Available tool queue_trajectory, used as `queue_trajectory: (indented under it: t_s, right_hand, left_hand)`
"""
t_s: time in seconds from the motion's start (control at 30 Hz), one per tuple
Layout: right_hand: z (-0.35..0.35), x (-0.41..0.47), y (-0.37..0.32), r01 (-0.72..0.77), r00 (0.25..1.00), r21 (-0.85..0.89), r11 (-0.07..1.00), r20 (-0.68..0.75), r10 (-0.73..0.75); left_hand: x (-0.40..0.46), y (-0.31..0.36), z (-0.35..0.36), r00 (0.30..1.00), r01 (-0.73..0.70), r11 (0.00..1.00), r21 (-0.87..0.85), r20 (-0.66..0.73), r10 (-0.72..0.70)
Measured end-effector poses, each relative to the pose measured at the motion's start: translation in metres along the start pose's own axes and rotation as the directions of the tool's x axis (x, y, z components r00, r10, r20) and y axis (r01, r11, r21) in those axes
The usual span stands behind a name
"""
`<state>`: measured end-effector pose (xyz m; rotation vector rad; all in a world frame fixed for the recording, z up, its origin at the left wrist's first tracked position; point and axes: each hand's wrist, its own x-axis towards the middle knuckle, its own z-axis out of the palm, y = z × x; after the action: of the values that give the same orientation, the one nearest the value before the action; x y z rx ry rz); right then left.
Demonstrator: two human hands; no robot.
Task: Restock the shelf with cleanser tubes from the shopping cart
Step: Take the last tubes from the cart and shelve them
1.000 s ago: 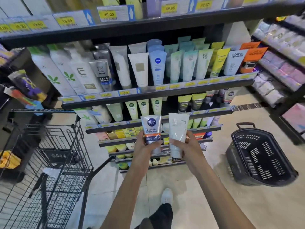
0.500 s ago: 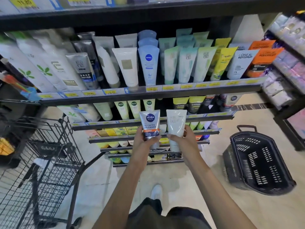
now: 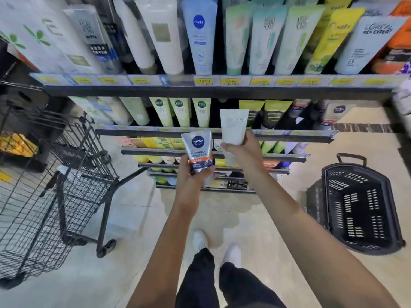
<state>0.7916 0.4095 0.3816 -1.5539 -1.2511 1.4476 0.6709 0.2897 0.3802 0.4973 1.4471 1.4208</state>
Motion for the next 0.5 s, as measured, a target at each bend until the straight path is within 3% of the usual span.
queue_trajectory:
  t_s: [0.5]
  right_hand:
    - [0.057, 0.077, 0.0, 0.115, 0.975, -0.083, 0.99, -0.182, -0.129]
  left_hand:
    - [-0.03, -0.069, -0.051, 0.996, 0.083, 0.994, 0.076, 0.005, -0.084]
